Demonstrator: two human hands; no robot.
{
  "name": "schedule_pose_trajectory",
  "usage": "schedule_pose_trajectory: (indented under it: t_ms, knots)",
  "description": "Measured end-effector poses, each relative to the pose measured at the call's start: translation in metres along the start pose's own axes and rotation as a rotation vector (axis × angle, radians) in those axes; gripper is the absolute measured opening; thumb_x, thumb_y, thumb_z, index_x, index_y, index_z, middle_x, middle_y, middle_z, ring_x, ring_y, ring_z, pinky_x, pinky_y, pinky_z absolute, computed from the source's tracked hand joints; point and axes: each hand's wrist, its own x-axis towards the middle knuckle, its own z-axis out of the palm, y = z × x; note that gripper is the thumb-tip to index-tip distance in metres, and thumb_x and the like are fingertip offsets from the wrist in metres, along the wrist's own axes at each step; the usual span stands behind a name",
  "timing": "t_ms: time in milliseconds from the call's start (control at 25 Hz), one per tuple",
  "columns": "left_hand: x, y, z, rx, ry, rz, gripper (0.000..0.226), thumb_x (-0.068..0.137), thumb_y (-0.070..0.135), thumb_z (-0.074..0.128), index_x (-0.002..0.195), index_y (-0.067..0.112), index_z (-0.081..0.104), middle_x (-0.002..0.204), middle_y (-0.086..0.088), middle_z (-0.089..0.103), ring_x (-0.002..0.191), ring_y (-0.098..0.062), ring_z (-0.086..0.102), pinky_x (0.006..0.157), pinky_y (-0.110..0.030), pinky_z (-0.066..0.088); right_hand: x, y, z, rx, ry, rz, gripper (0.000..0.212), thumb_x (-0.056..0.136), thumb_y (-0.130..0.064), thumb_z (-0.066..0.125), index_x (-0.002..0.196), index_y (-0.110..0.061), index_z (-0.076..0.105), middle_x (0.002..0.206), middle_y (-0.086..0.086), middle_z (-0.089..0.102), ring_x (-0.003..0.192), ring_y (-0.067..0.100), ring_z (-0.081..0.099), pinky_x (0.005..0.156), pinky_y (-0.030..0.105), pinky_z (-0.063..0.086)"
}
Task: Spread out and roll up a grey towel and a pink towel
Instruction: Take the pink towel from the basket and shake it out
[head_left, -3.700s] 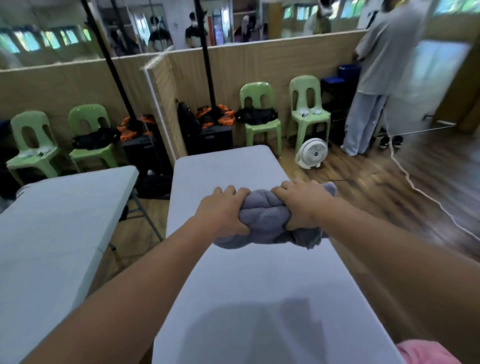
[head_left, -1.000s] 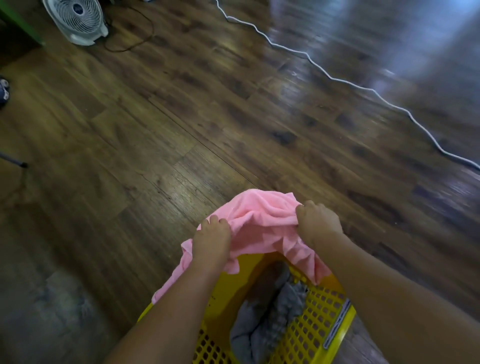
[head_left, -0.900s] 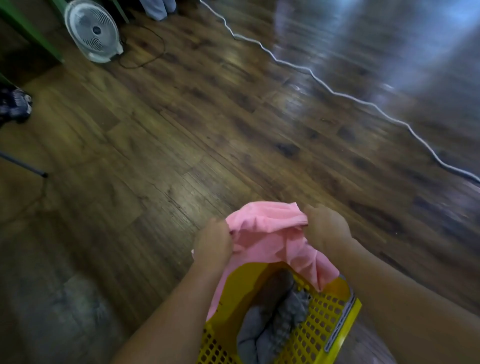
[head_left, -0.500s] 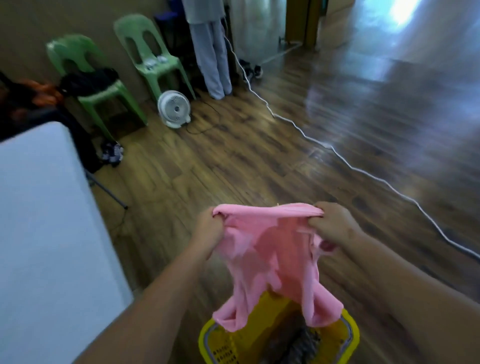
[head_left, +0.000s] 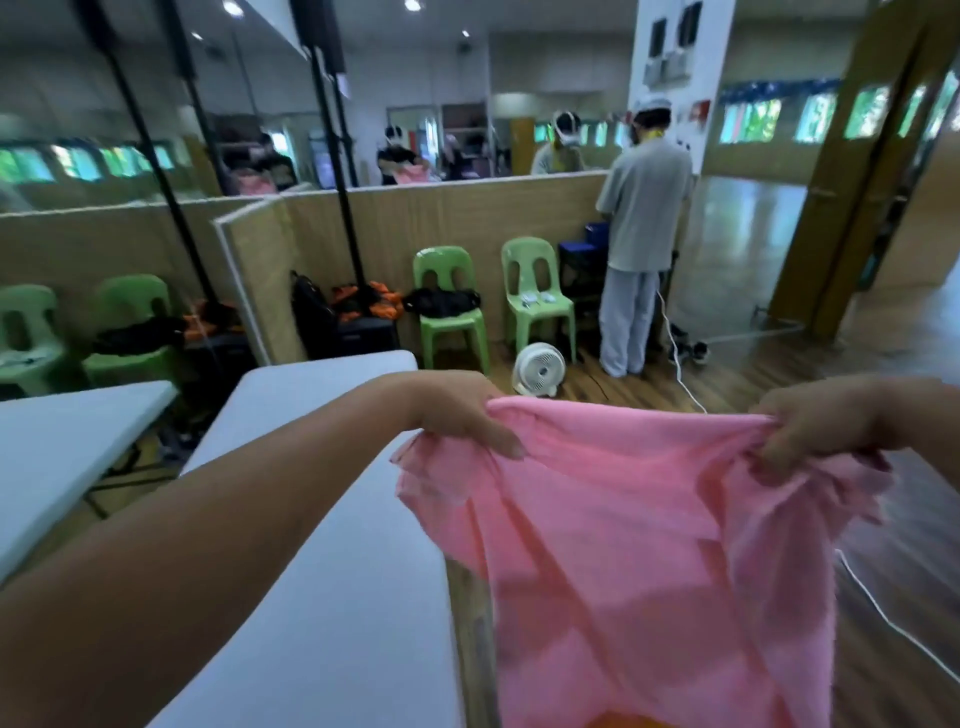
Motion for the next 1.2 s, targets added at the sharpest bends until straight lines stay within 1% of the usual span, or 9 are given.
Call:
schedule_pose_trajectory:
  t_ms: [200, 400, 520, 600, 680, 720, 800, 1040, 1200]
  knots:
    - [-0.002, -0.055, -0.028, -0.039, -0.263, -0.069, 0.032, 0.08, 0.025, 0.083, 0.107, 0.013, 0.072, 0.105, -0.006, 0.077, 0.094, -0.027, 0.074, 0.088, -0.049, 0.06, 0.044, -0.058, -0.03, -0.138, -0.256, 0.076, 0.03, 0.062, -0.018, 0.081, 0.091, -0.012, 0.078, 0.095, 0.011, 0.077, 0.089, 0.028, 0.071, 0.086, 0.044, 0.057]
    - [0.06, -0.15, -0.06, 0.035, -0.376, -0.035, 0.021, 0.083, 0.023, 0.079, 0.101, 0.021, 0.069, 0.099, 0.004, 0.075, 0.091, -0.018, 0.072, 0.089, -0.037, 0.059, 0.164, -0.136, -0.059, -0.461, -0.266, 0.284, 0.028, 0.057, -0.032, 0.082, 0.084, -0.025, 0.079, 0.091, -0.003, 0.077, 0.079, 0.012, 0.065, 0.081, 0.035, 0.055]
    - [0.122, -0.227, -0.103, 0.073, -0.443, -0.1, 0.016, 0.085, 0.022, 0.077, 0.099, 0.019, 0.07, 0.089, 0.002, 0.073, 0.081, -0.018, 0.07, 0.086, -0.038, 0.058, 0.253, -0.232, -0.089, -0.783, -0.184, 0.471, 0.021, 0.079, -0.033, 0.074, 0.064, -0.019, 0.069, 0.057, -0.012, 0.066, 0.062, 0.007, 0.054, 0.077, 0.029, 0.05]
    - [0.167, -0.299, -0.176, 0.082, -0.004, -0.209, 0.007, 0.091, 0.02, 0.068, 0.094, 0.014, 0.068, 0.079, 0.0, 0.065, 0.076, -0.022, 0.065, 0.076, -0.041, 0.054, 0.304, -0.323, -0.118, -0.954, 0.482, 0.254, 0.023, 0.094, -0.019, 0.055, 0.072, -0.017, 0.061, 0.067, -0.003, 0.064, 0.067, 0.015, 0.055, 0.081, 0.032, 0.051]
    - [0.166, -0.367, -0.292, 0.069, 0.987, -0.308, 0.017, 0.097, 0.021, 0.054, 0.092, 0.01, 0.066, 0.078, -0.001, 0.058, 0.079, -0.024, 0.061, 0.067, -0.038, 0.045, 0.341, -0.414, -0.159, -0.678, 1.344, -0.135, 0.016, 0.095, -0.009, 0.047, 0.098, -0.006, 0.062, 0.089, 0.015, 0.065, 0.079, 0.032, 0.064, 0.075, 0.041, 0.054]
    - [0.141, -0.386, -0.347, -0.035, 1.405, -0.317, 0.018, 0.098, 0.02, 0.049, 0.091, 0.011, 0.063, 0.084, -0.003, 0.059, 0.082, -0.023, 0.061, 0.066, -0.035, 0.042, 0.348, -0.459, -0.177, -0.483, 1.597, -0.314, 0.016, 0.095, -0.009, 0.048, 0.106, -0.006, 0.06, 0.094, 0.02, 0.065, 0.082, 0.037, 0.064, 0.07, 0.044, 0.053]
    - [0.074, -0.401, -0.439, -0.208, 1.868, -0.226, 0.018, 0.099, 0.022, 0.044, 0.095, 0.014, 0.06, 0.098, -0.003, 0.063, 0.09, -0.021, 0.061, 0.069, -0.028, 0.039, 0.35, -0.532, -0.202, -0.258, 1.769, -0.554, 0.019, 0.092, -0.011, 0.051, 0.11, -0.013, 0.056, 0.102, 0.019, 0.064, 0.09, 0.038, 0.063, 0.071, 0.045, 0.051]
    - [-0.018, -0.444, -0.484, 0.115, 2.117, -0.157, 0.026, 0.095, 0.021, 0.034, 0.1, 0.013, 0.058, 0.1, -0.003, 0.063, 0.085, -0.016, 0.058, 0.06, -0.021, 0.033, 0.363, -0.596, -0.196, -0.158, 1.779, -0.76, 0.022, 0.085, -0.018, 0.05, 0.107, -0.024, 0.055, 0.104, 0.01, 0.063, 0.097, 0.031, 0.058, 0.072, 0.043, 0.052]
    - [-0.025, -0.489, -0.427, 0.19, 1.692, -0.289, 0.02, 0.101, 0.018, 0.042, 0.103, 0.011, 0.061, 0.099, -0.007, 0.062, 0.083, -0.02, 0.057, 0.066, -0.024, 0.043, 0.38, -0.564, -0.155, -0.25, 1.65, -0.689, 0.017, 0.094, -0.022, 0.057, 0.111, -0.02, 0.055, 0.108, 0.016, 0.063, 0.099, 0.037, 0.059, 0.073, 0.049, 0.055]
